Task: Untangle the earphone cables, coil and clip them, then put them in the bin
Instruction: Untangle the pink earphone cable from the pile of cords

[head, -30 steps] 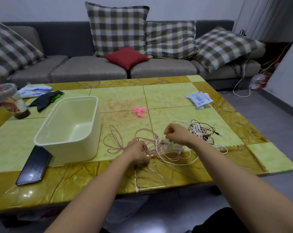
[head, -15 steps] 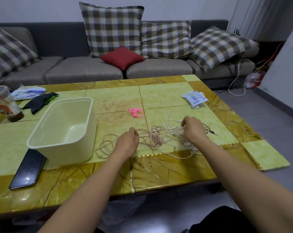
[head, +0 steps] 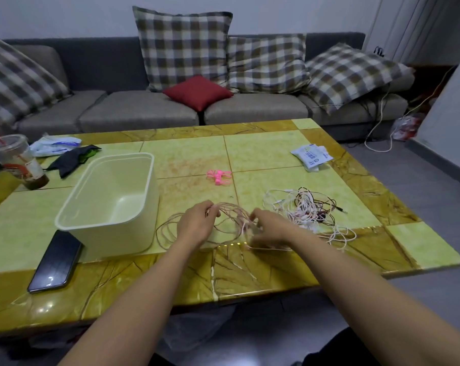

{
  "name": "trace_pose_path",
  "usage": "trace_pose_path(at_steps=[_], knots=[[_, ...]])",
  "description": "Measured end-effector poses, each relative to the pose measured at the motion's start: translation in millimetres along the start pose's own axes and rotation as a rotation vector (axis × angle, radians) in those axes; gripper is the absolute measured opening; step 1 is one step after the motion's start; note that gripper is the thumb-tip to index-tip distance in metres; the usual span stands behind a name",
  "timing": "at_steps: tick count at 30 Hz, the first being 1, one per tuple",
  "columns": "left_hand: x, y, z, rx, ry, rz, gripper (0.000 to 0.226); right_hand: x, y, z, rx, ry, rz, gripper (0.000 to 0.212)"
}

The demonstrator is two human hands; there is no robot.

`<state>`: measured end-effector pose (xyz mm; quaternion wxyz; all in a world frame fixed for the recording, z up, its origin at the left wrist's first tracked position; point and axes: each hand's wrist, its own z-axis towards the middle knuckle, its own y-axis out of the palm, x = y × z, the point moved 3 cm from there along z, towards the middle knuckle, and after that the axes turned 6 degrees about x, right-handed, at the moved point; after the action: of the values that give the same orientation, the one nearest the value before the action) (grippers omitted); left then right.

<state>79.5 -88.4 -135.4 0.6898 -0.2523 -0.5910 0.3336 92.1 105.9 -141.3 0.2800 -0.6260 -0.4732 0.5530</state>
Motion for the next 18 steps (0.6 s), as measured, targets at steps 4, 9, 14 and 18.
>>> trace_pose_path(at_steps=[4, 9, 14, 18], knots=[[-8.7, -9.9, 2.7, 0.069, -0.031, 0.058, 0.032, 24.1, -20.9, 6.1, 0.387, 0.114, 0.011, 0.031], [-3.1, -12.2, 4.2, 0.151, -0.176, 0.025, 0.038, 40.2, -56.6, 2.6, 0.707, 0.112, 0.104, 0.020], [-12.4, -0.7, 1.0, 0.049, -0.329, -0.035, 0.029, 60.2, -31.4, 4.1, 0.043, 0.299, -0.010, 0.037], [-17.8, -3.6, 5.4, 0.063, -0.307, -0.105, 0.021, 37.6, -48.2, 4.2, 0.117, 0.164, -0.110, 0.071]])
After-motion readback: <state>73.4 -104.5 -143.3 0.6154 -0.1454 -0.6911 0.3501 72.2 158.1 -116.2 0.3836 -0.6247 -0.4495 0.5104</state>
